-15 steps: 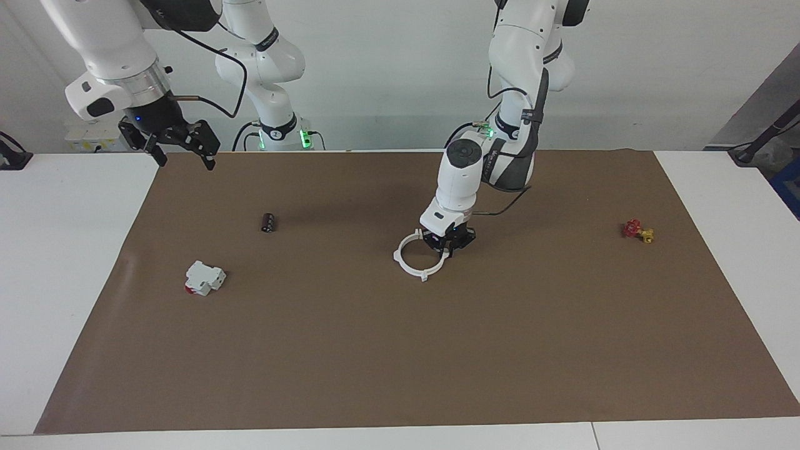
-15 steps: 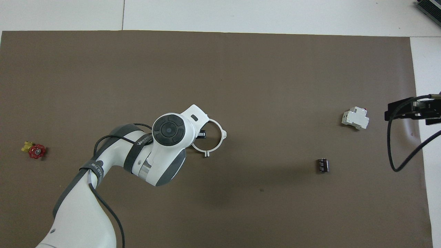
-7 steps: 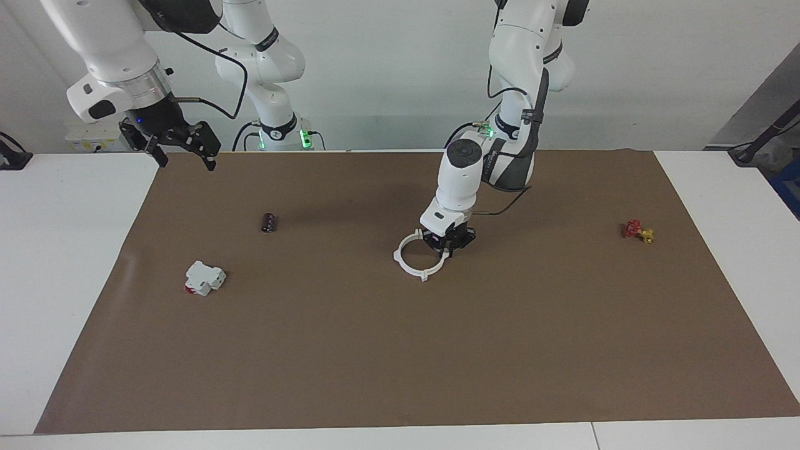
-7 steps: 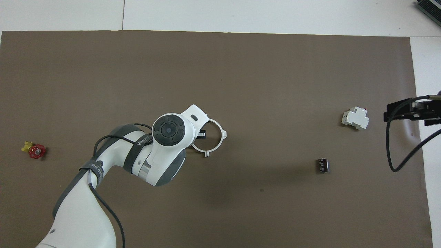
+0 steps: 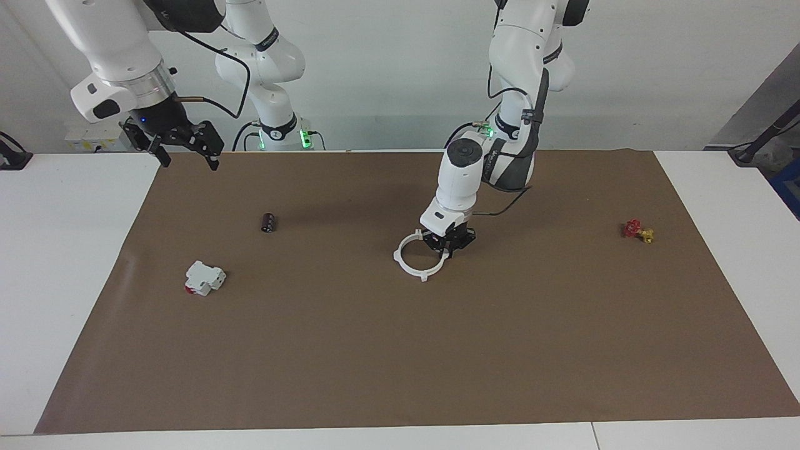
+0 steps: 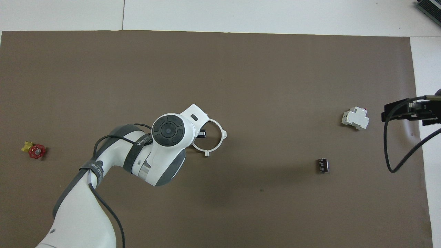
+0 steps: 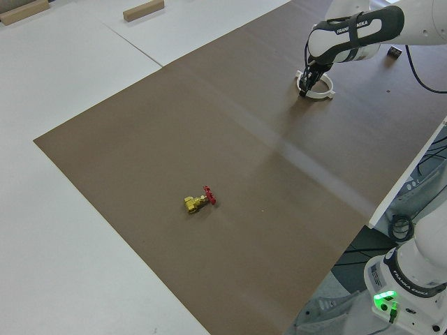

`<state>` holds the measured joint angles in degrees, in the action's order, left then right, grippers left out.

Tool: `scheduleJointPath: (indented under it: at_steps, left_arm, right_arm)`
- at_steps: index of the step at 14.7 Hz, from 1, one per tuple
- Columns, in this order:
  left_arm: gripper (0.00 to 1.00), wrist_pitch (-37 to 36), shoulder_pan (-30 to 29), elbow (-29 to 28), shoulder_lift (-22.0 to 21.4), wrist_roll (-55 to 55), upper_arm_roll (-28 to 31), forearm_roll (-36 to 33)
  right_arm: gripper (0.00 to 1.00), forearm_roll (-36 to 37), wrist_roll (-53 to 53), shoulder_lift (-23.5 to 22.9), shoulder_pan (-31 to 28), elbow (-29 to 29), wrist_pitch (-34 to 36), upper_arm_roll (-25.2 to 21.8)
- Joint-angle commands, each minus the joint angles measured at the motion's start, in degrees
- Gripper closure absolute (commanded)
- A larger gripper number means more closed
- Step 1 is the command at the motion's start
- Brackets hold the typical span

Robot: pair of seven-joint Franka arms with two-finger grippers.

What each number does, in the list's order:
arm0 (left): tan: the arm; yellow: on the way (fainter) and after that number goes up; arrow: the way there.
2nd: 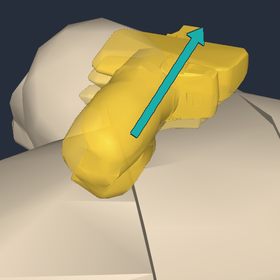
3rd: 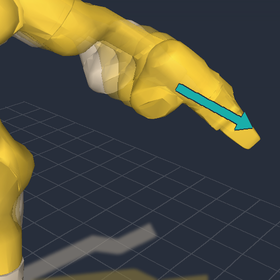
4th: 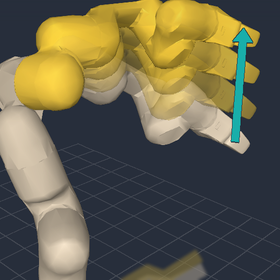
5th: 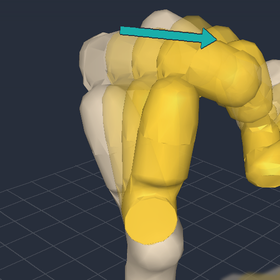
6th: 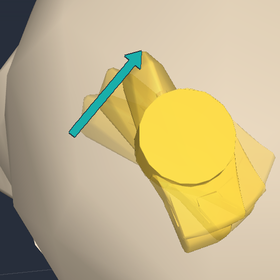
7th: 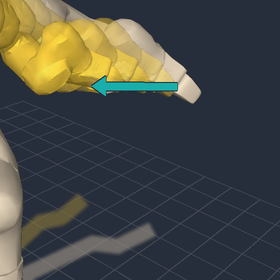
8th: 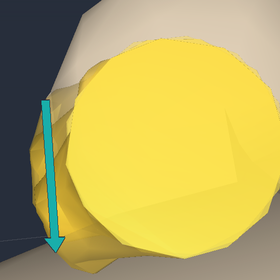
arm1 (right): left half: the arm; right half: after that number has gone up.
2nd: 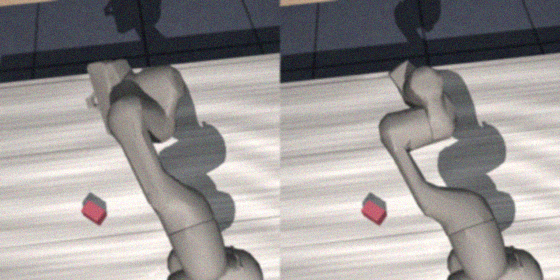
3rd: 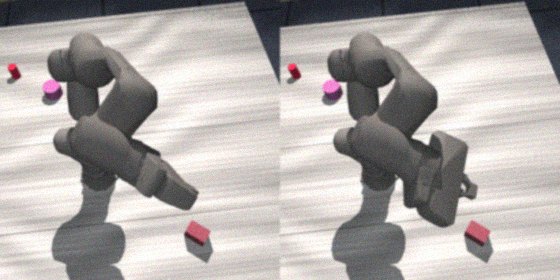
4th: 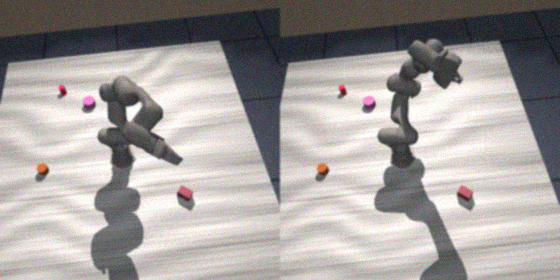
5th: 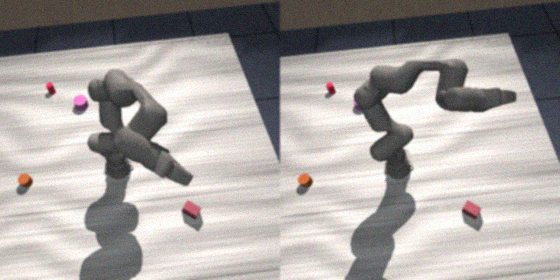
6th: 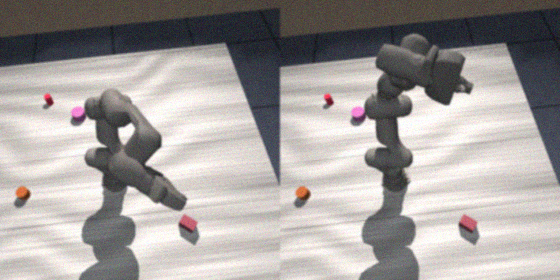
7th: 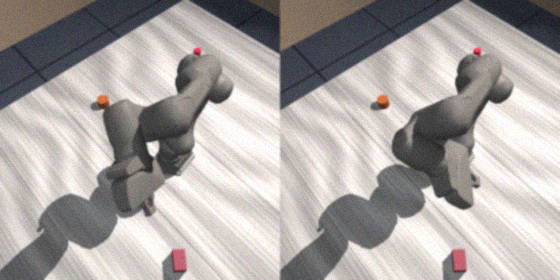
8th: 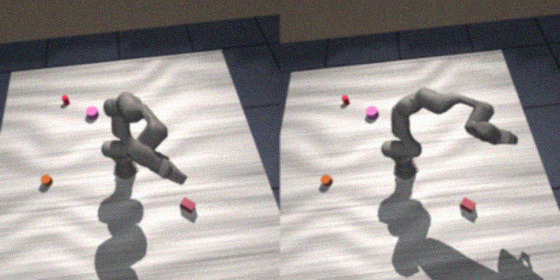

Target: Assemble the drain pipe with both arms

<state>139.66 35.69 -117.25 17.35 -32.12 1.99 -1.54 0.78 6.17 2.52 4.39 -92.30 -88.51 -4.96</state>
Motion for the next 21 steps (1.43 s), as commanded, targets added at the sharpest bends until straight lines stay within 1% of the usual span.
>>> scheduleJointPath:
  at_steps: [1, 3, 4, 5, 7, 8, 9, 10, 12, 16, 19, 21]
  left_arm:
    - [0.56, 1.0, 0.7, -1.9, -1.4, -1.2, 0.6, -1.5]
    - [0.54, 1.0, 0.6, -1.8, -1.4, -1.2, 0.6, -1.5]
    - [0.47, 1.0, 0.7, -1.8, -1.4, -1.2, 0.6, -1.5]
    - [0.35, 0.9, 0.7, -1.7, -1.4, -1.2, 0.6, -1.5]
    - [0.26, 0.3, 0.6, -0.4, -1.5, -1.2, 0.6, -1.5]
    - [0.09, 0.2, 0.5, -0.1, -1.7, -1.2, 0.6, -1.5]
    - [0.00, 0.2, 0.3, -0.1, -2.1, -1.2, 0.7, -1.5]
    - [0.00, 0.0, -0.1, -0.1, -3.3, -0.8, 0.7, -1.5]
    - [0.00, -3.2, -1.5, -0.2, -5.6, 0.2, 0.7, -1.5]
    - [0.00, -8.9, -5.1, -0.6, -10.0, 5.8, 0.7, -1.5]
    - [0.00, -13.5, -10.3, -0.7, -13.8, 15.3, 0.6, -1.4]
    - [0.00, -15.4, -14.1, -0.5, -15.9, 21.5, 0.6, -1.2]
  right_arm:
    - [0.00, -0.2, -1.1, 1.1, -0.4, -1.2, -1.1, 0.3]
    - [0.00, -0.2, -1.1, 1.1, -0.3, -1.2, -1.1, 0.3]
    - [0.00, -0.2, -1.1, 1.1, -0.3, -1.2, -1.1, 0.3]
    - [0.00, -0.2, -1.1, 1.1, -0.4, -1.2, -1.1, 0.3]
    - [0.00, -0.2, -1.1, 1.2, -0.4, -1.2, -1.1, 0.3]
    - [0.00, -0.2, -1.1, 1.1, -0.4, -1.2, -1.1, 0.3]
    - [0.00, -0.2, -1.1, 1.2, -0.4, -1.2, -1.1, 0.3]
    - [0.00, -0.2, -1.1, 1.1, -0.3, -1.2, -1.1, 0.3]
    - [0.00, -0.2, -1.1, 1.1, -0.4, -1.2, -1.1, 0.3]
    - [0.00, -0.2, -1.1, 1.1, -0.4, -1.2, -1.1, 0.3]
    - [0.00, -0.2, -1.1, 1.1, -0.4, -1.2, -1.1, 0.3]
    - [0.00, -0.2, -1.1, 1.2, -0.3, -1.2, -1.1, 0.3]
